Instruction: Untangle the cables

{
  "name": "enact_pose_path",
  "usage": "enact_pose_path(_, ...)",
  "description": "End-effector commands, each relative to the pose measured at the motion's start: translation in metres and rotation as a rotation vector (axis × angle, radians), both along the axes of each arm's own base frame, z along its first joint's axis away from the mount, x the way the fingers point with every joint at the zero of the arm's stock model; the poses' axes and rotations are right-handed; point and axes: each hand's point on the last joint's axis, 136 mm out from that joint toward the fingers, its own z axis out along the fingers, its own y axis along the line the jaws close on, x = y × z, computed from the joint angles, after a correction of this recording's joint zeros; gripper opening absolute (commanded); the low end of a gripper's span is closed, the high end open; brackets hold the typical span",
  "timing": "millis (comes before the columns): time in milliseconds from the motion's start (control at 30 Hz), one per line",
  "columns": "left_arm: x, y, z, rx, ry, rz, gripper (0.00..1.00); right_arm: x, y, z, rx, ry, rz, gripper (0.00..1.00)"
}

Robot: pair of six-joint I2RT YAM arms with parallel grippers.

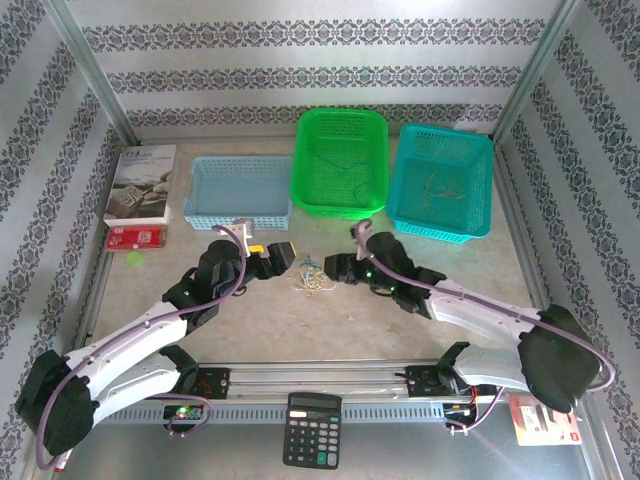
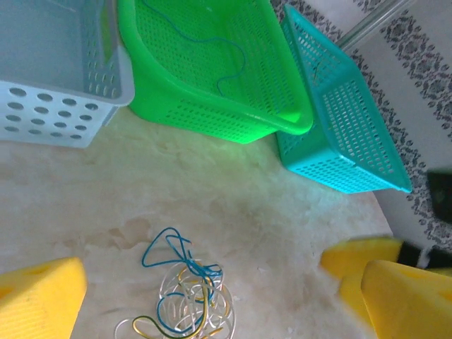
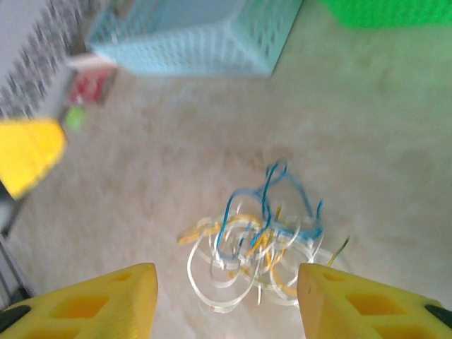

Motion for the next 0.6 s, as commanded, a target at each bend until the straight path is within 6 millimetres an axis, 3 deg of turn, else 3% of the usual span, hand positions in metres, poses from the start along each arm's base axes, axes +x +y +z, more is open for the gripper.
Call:
enact_pose_path(0,0.001,0.016,-0.004,0.049,0.040,0.061,1.00,-0.005,0.012,-0.010,-0.126,-0.043,0.039,0.54)
enact_pose_path(267,-0.001,0.033,-0.007,0.108,0.042,0.121,1.00,-0.012,0.041,-0.023,-0.196,-0.047,0.105,0.54)
enact_pose_path(567,-0.001,0.033,-0.008,0.119,0.047,0.116,1.00,-0.004,0.057,-0.040,-0.238,-0.024,0.135,0.49)
